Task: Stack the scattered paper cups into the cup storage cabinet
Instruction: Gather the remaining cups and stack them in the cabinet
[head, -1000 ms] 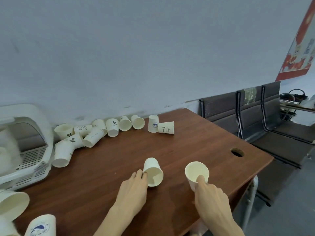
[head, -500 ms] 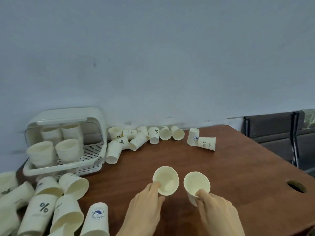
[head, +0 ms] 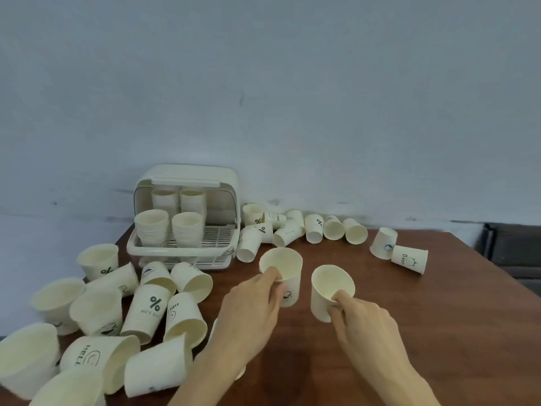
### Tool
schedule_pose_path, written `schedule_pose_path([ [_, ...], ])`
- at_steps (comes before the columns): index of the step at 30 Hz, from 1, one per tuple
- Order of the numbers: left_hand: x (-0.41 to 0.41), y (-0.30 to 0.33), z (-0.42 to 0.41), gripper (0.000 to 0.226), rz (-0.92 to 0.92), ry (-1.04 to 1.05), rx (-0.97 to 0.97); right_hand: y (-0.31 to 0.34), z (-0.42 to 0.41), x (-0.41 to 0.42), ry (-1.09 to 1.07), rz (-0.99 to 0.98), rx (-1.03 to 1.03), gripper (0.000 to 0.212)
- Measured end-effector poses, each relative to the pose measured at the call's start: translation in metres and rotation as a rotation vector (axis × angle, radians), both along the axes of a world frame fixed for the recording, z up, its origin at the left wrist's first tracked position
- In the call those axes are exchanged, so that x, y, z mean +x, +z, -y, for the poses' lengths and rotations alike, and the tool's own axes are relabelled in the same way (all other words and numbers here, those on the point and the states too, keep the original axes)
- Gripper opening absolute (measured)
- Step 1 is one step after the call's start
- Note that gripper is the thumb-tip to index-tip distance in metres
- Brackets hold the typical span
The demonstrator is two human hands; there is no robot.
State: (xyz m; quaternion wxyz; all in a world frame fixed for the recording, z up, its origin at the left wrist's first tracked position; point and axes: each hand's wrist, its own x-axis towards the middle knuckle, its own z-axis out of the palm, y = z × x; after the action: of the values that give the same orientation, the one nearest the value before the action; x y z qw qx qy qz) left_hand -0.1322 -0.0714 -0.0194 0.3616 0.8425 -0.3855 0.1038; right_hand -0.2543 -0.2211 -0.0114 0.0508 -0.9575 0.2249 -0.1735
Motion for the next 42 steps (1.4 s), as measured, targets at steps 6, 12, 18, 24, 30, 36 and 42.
schedule_pose_path([
  [6, 0.020, 0.004, -0.028, 0.013, 0.022, 0.044, -0.063, 0.011, -0.021, 0.030, 0.083, -0.005, -0.007, 0.015],
  [12, 0.042, 0.007, -0.060, 0.013, 0.064, 0.118, -0.073, 0.019, -0.046, 0.061, 0.137, -0.027, -0.017, 0.018],
  [18, 0.064, 0.019, -0.089, 0.020, 0.136, 0.265, -0.069, 0.032, -0.079, 0.096, 0.220, -0.064, -0.041, 0.018],
  [24, 0.105, 0.024, -0.119, 0.024, 0.139, 0.428, -0.072, 0.032, -0.099, 0.153, 0.309, -0.012, -0.111, 0.014],
  [30, 0.150, 0.033, -0.133, 0.030, 0.086, 0.600, -0.018, 0.035, -0.100, 0.234, 0.370, 0.205, -0.076, 0.023],
  [36, 0.199, 0.039, -0.133, 0.031, 0.135, 0.687, 0.088, 0.037, -0.103, 0.300, 0.426, 0.155, -0.168, 0.018],
  [42, 0.230, 0.030, -0.125, 0.018, 0.137, 0.696, 0.231, 0.022, -0.106, 0.318, 0.418, -0.066, -0.250, 0.015],
])
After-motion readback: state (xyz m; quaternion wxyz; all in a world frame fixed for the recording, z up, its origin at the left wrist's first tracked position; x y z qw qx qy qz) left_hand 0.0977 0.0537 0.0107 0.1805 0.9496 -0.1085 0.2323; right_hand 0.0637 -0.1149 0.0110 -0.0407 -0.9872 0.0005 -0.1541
